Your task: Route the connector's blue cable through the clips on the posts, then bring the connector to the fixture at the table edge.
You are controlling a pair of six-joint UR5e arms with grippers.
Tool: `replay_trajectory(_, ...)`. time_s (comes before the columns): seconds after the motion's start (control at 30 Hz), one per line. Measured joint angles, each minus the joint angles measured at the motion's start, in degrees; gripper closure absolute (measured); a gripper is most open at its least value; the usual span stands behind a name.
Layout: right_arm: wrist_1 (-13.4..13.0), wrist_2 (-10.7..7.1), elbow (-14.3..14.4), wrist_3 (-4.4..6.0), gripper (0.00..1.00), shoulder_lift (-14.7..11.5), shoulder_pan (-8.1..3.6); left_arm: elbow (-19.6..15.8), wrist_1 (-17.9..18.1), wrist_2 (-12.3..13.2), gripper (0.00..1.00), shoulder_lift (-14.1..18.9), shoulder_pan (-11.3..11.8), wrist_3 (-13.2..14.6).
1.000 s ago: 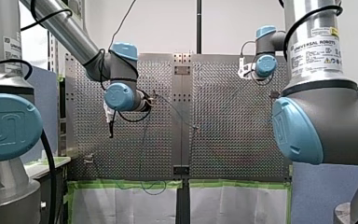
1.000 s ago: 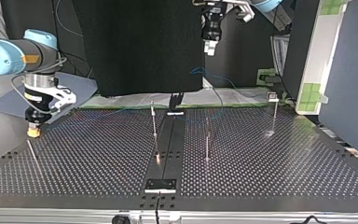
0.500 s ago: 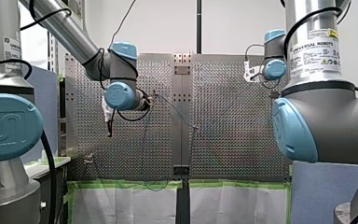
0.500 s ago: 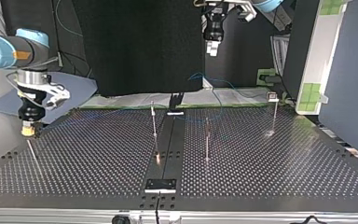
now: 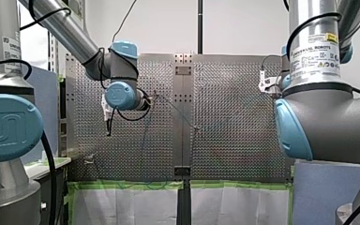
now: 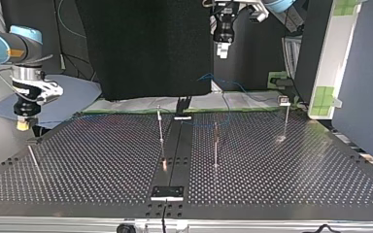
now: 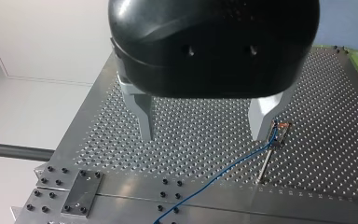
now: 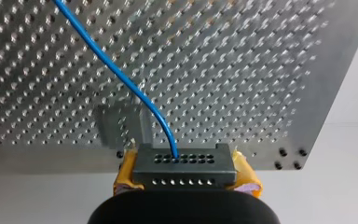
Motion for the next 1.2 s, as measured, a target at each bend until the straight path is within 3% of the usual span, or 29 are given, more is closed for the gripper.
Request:
replay_trajectory(0.2,-2.88,-2.89,-0.05,-0.02,1.00,1.63,-2.47,0.18,-0.15,-0.03,0.00,-0.02,0.01,0.10)
replay_trajectory(0.4,-5.07,-5.72,-0.89,-0.45,1.00,3.19,-3.23,0.22,-0.46,-0.73,0.00,0.02,0.01,0.42)
replay_trajectory(0.67,-4.31,-9.64,-2.59,-3.19,1.00,5.85,-3.33,0.22,-0.80,-1.70,0.00,-0.01,0.01,0.88)
replay_trajectory(0.9,-1.68,-13.50,-4.79,-6.81,1.00,9.41,-3.48,0.22,-1.11,-2.26,0.00,0.01,0.01,0.92)
replay_trajectory(1.2,1.12,-17.71,-7.13,-8.61,1.00,10.12,-3.80,0.22,-1.44,-2.48,0.00,0.03,0.00,1.15)
